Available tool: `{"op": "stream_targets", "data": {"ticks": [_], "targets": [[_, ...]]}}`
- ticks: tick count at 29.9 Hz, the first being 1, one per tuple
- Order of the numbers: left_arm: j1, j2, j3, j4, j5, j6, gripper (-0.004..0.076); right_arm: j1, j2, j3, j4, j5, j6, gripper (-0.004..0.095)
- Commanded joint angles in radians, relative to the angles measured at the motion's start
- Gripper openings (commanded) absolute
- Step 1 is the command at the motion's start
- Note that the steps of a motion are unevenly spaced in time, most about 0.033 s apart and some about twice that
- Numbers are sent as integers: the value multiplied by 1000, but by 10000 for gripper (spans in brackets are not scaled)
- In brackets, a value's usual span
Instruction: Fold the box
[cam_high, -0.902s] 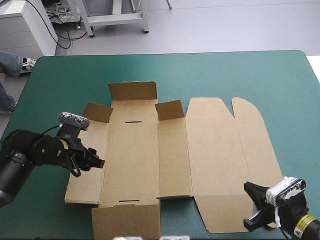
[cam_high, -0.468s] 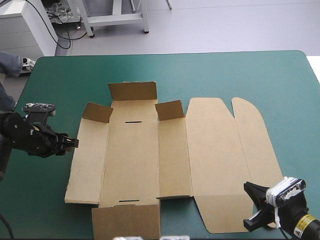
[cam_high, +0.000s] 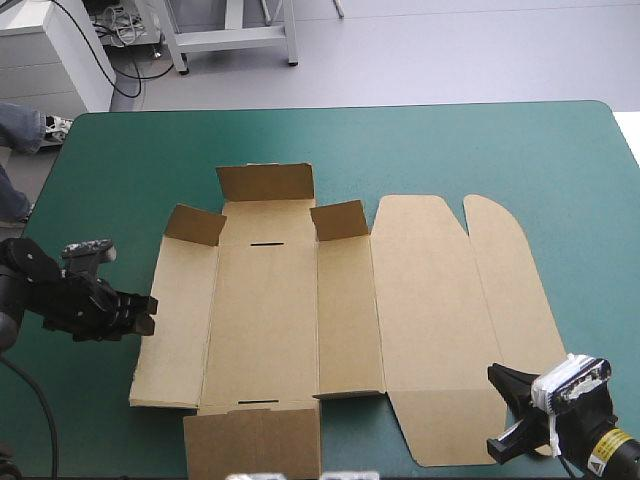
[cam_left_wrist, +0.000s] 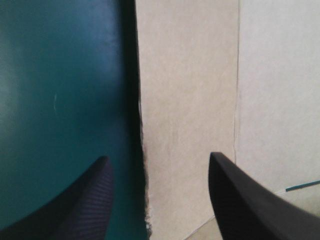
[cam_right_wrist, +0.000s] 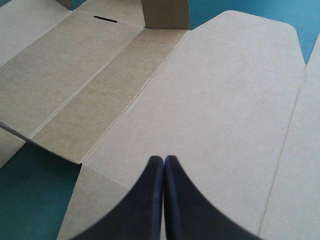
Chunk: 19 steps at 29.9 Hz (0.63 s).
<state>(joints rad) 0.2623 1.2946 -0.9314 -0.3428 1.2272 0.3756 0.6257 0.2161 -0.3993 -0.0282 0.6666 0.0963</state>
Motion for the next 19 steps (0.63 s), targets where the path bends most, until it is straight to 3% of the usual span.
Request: {"op": "stream_targets", "data": {"ticks": [1,19], "targets": [[0,11,26,-35,49,56,402,-2,9,-29,-8,-73,-27,-20],[0,32,56,-98,-87,224,402,-2,9,-29,-8,-73,-38,-22]]}}
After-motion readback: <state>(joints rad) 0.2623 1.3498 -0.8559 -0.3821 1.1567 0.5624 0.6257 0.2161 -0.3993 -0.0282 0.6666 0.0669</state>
